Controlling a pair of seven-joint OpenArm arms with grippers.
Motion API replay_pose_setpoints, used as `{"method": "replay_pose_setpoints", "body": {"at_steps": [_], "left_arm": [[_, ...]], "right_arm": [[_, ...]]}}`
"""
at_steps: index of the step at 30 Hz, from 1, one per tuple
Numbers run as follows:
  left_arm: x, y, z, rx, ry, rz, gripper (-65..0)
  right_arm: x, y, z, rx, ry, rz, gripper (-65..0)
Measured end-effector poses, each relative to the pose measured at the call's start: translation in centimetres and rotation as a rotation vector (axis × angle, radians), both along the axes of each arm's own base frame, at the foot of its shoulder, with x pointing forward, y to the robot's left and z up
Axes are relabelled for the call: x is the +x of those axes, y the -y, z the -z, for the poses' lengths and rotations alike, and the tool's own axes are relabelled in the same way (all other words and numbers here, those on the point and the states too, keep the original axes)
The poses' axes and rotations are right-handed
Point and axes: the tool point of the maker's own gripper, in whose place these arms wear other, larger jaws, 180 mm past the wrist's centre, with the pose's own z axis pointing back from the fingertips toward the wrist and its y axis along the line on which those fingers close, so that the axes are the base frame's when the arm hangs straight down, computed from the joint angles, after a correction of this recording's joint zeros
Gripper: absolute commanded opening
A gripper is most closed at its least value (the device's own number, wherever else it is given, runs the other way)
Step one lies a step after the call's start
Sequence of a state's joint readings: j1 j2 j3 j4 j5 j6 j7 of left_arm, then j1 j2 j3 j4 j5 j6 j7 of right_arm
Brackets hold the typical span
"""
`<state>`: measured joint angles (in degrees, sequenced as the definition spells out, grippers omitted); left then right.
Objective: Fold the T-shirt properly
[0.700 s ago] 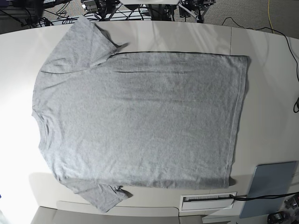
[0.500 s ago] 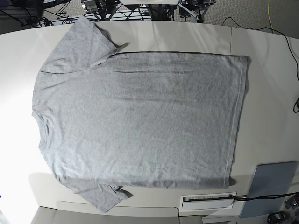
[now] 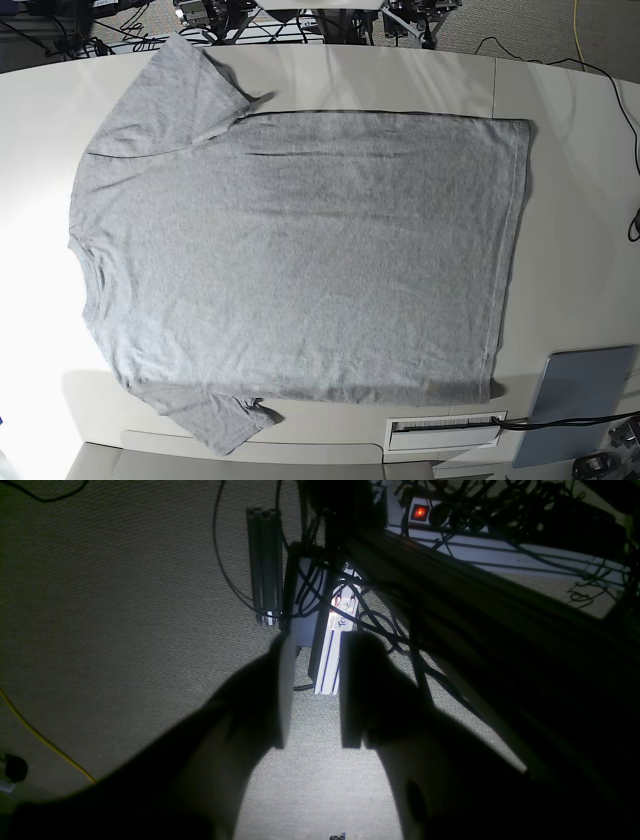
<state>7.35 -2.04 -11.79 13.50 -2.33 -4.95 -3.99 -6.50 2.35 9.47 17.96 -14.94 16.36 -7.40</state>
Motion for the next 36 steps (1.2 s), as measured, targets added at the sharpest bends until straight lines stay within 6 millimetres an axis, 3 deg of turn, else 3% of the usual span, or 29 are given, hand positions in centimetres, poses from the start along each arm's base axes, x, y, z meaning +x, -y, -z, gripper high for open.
{"method": "replay_pose_setpoints", "body": {"at_steps": [9, 14, 23, 27, 32, 36], "left_arm": [[0.0, 0.0, 0.0, 0.0, 0.0, 0.0, -47.9], [-0.3, 0.0, 0.0, 0.006, 0.0, 0.058, -47.9], [-3.4, -0.7, -1.0, 0.012, -0.043, 0.132, -47.9], [-3.9, -1.2, -2.3, 0.015, -0.017, 0.146, -47.9], [-4.9, -2.0, -5.3, -0.014, 0.024, 0.12, -47.9], [-5.4, -4.0, -8.5, -0.006, 0.078, 0.165, -48.0]], "right_arm": [[0.0, 0.1, 0.0, -0.001, 0.0, 0.0, -62.4], [-0.2, 1.1, -0.1, -0.017, -0.003, -0.002, -62.3], [-3.5, 4.0, -0.4, -0.043, -0.055, 0.087, -62.4], [-5.3, 5.2, -1.6, 0.019, -0.083, 0.058, -62.4], [-8.3, 5.5, -4.6, 0.153, -0.144, 0.007, -62.4], [-9.5, 8.7, -7.5, 0.103, -0.096, -0.045, -62.4]]}}
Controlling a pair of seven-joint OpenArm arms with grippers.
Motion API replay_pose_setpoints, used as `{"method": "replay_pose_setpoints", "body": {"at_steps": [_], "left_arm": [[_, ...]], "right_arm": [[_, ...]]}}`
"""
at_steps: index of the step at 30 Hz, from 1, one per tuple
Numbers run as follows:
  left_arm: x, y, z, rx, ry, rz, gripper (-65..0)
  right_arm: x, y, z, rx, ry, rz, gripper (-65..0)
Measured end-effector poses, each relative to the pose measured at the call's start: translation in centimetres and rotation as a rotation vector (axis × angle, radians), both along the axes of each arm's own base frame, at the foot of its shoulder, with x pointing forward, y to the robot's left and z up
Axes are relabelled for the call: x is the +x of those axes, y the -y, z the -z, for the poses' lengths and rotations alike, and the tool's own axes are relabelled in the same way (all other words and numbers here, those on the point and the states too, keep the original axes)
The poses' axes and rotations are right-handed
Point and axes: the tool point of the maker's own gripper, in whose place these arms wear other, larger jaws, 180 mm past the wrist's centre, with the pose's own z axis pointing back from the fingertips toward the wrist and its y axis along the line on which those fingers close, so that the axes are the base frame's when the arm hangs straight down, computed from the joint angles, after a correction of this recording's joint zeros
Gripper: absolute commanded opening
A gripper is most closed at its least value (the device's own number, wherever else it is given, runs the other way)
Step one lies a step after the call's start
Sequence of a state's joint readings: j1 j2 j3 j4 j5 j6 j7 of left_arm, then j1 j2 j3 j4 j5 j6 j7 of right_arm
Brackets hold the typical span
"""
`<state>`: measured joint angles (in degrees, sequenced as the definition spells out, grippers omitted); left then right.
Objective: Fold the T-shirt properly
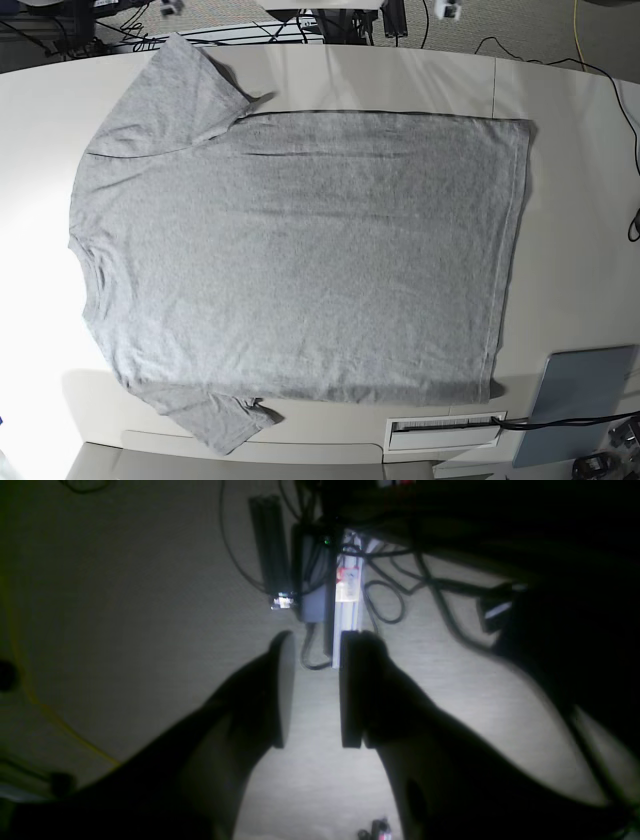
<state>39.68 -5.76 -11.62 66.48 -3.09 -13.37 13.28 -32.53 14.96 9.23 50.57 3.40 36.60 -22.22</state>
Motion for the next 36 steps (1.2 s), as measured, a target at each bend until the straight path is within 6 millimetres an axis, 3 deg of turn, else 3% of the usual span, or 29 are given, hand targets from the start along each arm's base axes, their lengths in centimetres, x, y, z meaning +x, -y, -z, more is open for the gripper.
{"method": "replay_pose_setpoints", "body": {"at_steps": [3, 7, 10, 18, 21, 23, 25, 28, 32, 34, 36], "left_arm": [[0.5, -1.8, -2.6, 0.043, 0.06, 0.047, -47.9], [1.3, -3.1, -6.1, 0.081, 0.12, 0.135, -47.9], [3.2, -4.0, -8.8, 0.154, 0.172, 0.264, -47.9], [11.7, -5.5, -15.6, 0.372, 0.42, 0.559, -47.9], [14.8, -6.6, -17.0, 0.443, 0.485, 0.65, -46.9], [16.2, -6.8, -17.2, 0.449, 0.497, 0.742, -42.7], [17.4, -7.2, -17.4, 0.451, 0.509, 0.802, -36.9], [19.0, -8.3, -17.5, 0.466, 0.522, 0.865, -29.6], [19.9, -8.5, -17.4, 0.42, 0.545, 0.948, -28.9], [20.4, -8.9, -17.3, 0.42, 0.549, 0.954, -28.9], [20.7, -9.4, -16.9, 0.431, 0.54, 0.949, -28.9]], "right_arm": [[0.1, 1.8, -2.7, -0.034, 0.059, -0.069, -62.4], [0.2, 2.0, -6.9, -0.045, 0.127, -0.2, -62.4], [1.4, 2.7, -10.5, -0.09, 0.199, -0.264, -62.4], [10.1, 6.1, -20.6, -0.3, 0.48, -0.376, -62.4], [13.3, 7.2, -23.7, -0.383, 0.575, -0.406, -62.4], [15.2, 7.7, -25.5, -0.428, 0.639, -0.419, -62.4], [16.6, 8.0, -26.5, -0.461, 0.678, -0.421, -62.4], [17.4, 8.1, -26.3, -0.469, 0.664, -0.431, -62.3], [17.7, 8.6, -25.9, -0.483, 0.612, -0.436, -62.2], [17.9, 9.0, -25.9, -0.502, 0.599, -0.431, -57.7], [18.0, 9.0, -26.0, -0.503, 0.601, -0.439, -49.1]]}}
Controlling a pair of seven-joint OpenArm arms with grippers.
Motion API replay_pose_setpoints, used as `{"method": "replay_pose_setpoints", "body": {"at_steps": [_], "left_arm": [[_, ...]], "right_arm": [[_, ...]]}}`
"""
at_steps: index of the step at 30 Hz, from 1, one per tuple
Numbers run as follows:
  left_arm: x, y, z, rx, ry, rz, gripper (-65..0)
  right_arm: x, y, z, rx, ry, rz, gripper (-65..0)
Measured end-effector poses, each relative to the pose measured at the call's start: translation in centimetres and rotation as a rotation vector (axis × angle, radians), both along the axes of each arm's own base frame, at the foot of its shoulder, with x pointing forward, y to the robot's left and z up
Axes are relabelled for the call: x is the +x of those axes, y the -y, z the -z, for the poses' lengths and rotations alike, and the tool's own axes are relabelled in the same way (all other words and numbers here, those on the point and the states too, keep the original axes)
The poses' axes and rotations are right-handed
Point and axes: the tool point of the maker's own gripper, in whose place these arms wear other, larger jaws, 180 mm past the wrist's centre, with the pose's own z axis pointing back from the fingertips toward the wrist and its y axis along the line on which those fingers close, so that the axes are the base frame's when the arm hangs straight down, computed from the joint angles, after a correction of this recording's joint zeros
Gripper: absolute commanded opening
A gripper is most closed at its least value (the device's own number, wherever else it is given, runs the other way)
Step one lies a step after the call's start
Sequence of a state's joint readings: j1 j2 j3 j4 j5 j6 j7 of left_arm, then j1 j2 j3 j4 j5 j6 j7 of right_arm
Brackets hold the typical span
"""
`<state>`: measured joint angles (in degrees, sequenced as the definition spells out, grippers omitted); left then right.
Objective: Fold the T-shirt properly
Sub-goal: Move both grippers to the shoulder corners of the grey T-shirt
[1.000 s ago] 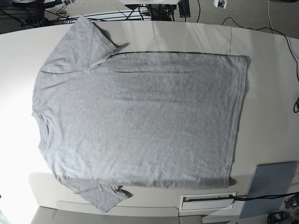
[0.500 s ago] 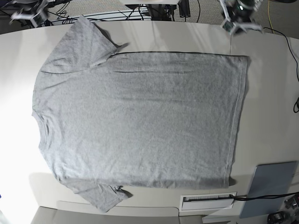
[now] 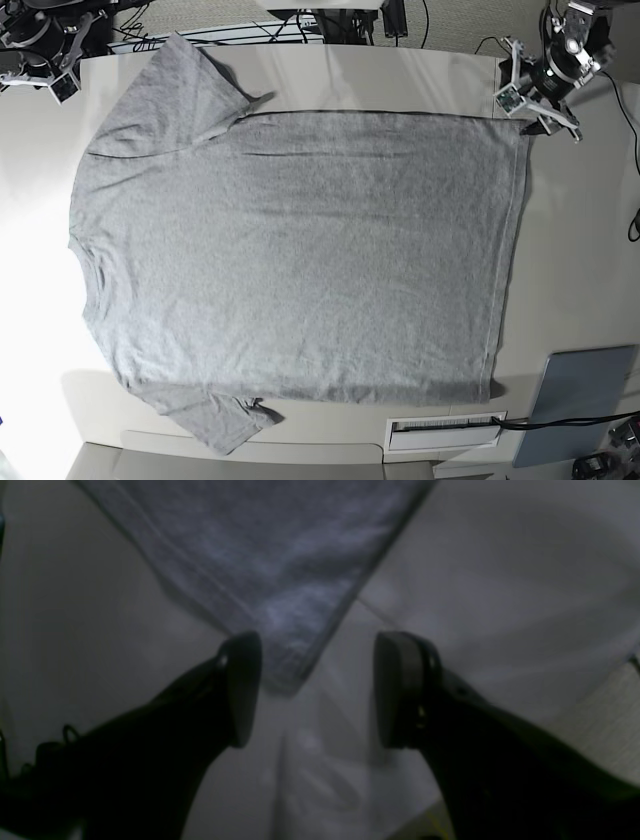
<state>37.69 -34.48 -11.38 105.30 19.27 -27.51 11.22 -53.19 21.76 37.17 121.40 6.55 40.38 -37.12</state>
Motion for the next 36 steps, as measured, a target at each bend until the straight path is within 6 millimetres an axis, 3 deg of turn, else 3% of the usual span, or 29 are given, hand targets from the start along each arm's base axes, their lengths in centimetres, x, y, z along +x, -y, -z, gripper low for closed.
{"method": "replay_pose_setpoints", "body": {"at_steps": [4, 7, 13, 17, 22, 26, 29, 33, 36], "left_arm": [[0.0, -0.2, 0.4, -0.001, -0.015, -0.003, -28.9], [-0.7, 0.3, 0.8, -0.015, -0.053, 0.024, -28.9], [0.4, 1.1, 0.6, -0.017, -0.007, 0.042, -28.9], [1.5, 2.0, 1.5, -0.069, 0.005, 0.043, -28.9], [4.4, 1.1, 2.0, -0.054, 0.087, 0.019, -28.9], [5.1, 1.1, 2.4, -0.069, 0.093, 0.032, -29.1], [5.3, 1.3, 2.8, -0.039, 0.089, 0.073, -39.3], [3.9, 2.3, 3.7, -0.061, 0.005, 0.132, -65.0], [3.7, 2.3, 3.8, -0.062, -0.003, 0.136, -65.0]], "right_arm": [[1.5, -0.2, -0.9, 0.002, 0.044, -0.066, -34.0], [3.0, -0.8, -1.7, 0.008, 0.082, -0.142, -33.7], [4.8, -0.9, -2.8, -0.014, 0.101, -0.229, -33.7], [4.9, -0.8, -2.8, -0.021, 0.102, -0.232, -33.7], [4.9, -0.8, -2.8, -0.022, 0.102, -0.233, -33.7], [4.8, -0.2, -2.8, -0.069, 0.089, -0.239, -33.7], [4.9, 0.1, -2.9, -0.111, 0.095, -0.268, -33.7], [5.0, -1.0, -2.1, -0.169, 0.085, -0.382, -33.7], [4.7, -2.6, -0.5, -0.235, 0.05, -0.528, -33.9]]}}
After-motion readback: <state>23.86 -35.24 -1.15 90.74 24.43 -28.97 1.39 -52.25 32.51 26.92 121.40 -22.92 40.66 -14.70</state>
